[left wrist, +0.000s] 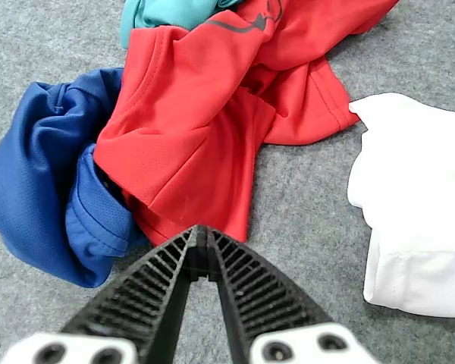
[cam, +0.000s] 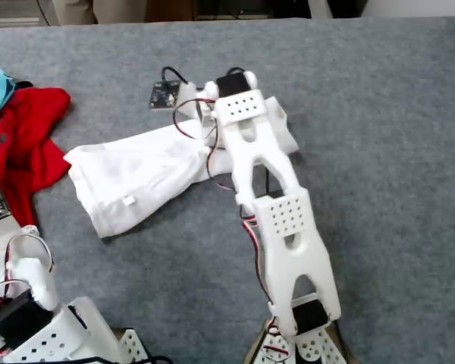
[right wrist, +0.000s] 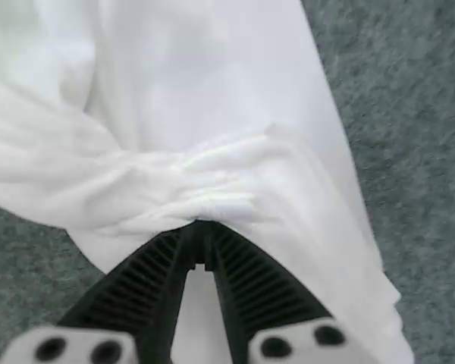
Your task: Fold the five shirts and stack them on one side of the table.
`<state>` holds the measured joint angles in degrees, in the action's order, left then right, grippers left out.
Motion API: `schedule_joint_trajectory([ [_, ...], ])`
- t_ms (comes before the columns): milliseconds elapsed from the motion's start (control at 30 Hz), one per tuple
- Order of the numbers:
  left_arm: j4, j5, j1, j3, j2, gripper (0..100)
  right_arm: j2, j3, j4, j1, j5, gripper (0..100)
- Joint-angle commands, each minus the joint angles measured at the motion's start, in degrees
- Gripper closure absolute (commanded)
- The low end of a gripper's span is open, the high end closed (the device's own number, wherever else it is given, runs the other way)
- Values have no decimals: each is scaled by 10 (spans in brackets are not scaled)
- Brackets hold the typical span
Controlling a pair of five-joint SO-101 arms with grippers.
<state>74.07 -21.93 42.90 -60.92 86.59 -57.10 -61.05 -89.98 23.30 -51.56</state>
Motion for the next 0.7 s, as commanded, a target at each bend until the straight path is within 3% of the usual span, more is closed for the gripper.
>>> schedule_joint_trajectory([
  [0,-6,3,0,4,1,981,0,-87,-13,21,7,986],
  [233,-6,15,-4,1,-3,977,-70,-101,-27,29,7,984],
  [367,-25,52,-4,-3,-4,876,-82,-137,-78,24,9,983],
  [533,-74,65,-5,1,-7,836,-71,-276,-123,-25,72,979],
  [667,-91,73,-4,18,-58,833,-22,-305,-124,-66,108,933],
])
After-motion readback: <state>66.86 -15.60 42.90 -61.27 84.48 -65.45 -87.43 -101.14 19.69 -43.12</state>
